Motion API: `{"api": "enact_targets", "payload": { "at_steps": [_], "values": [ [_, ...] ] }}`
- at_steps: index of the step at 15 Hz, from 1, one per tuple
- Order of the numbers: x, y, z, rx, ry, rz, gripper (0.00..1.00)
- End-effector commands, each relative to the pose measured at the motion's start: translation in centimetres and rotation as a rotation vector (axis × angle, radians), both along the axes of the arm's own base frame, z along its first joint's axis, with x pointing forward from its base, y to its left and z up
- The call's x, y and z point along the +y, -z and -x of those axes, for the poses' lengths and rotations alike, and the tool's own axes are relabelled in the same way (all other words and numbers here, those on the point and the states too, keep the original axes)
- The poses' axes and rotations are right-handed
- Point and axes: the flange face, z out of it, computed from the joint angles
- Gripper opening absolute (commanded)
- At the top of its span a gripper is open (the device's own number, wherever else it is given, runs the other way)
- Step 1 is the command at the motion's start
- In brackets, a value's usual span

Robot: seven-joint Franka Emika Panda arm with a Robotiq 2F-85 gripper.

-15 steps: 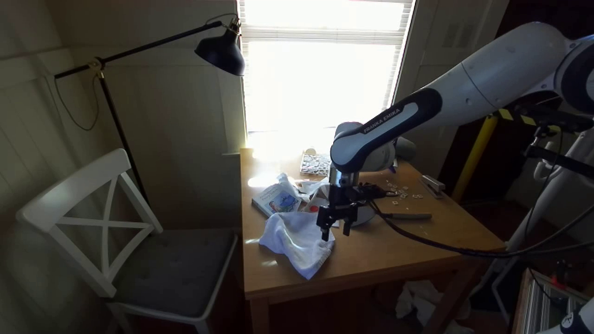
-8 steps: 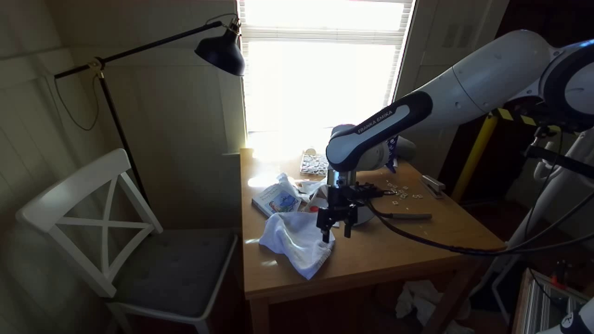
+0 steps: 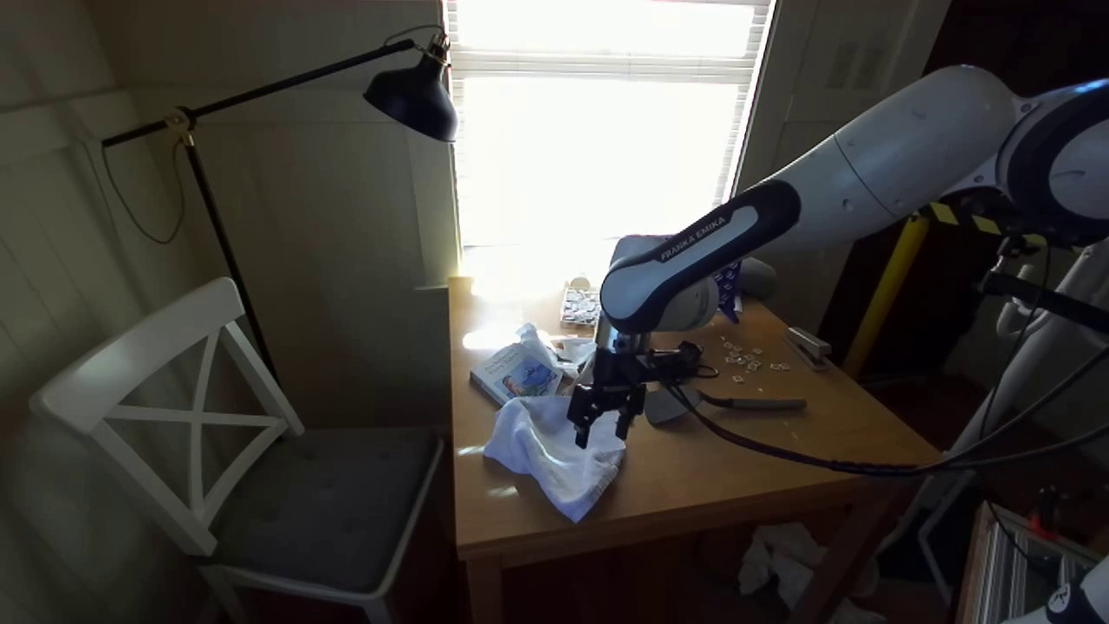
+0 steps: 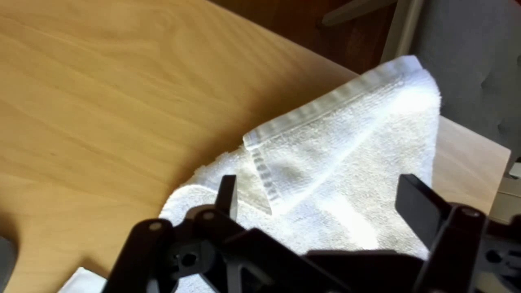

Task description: Fold the towel

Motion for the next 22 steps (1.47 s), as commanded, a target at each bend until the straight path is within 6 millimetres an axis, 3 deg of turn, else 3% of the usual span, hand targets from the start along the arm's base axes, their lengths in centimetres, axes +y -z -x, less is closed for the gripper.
{"api": "enact_targets", "payload": {
  "at_steps": [1, 13, 14, 15, 17, 22],
  "values": [
    [1.3, 1.6, -1.0, -0.02, -0.009, -0.009, 1.0],
    [1.5, 4.5, -1.7, -0.002, -0.035, -0.008, 1.0],
    [1.5, 4.6, -1.9, -0.002, -0.034, -0.008, 0.97],
    [1.5, 4.7, -2.0, -0.005, -0.032, -0.009, 0.74],
    [1.4, 4.7, -2.2, -0.008, -0.03, -0.008, 0.69],
    [1.4, 4.2, -2.5, -0.023, -0.028, -0.005, 0.33]
  ]
}}
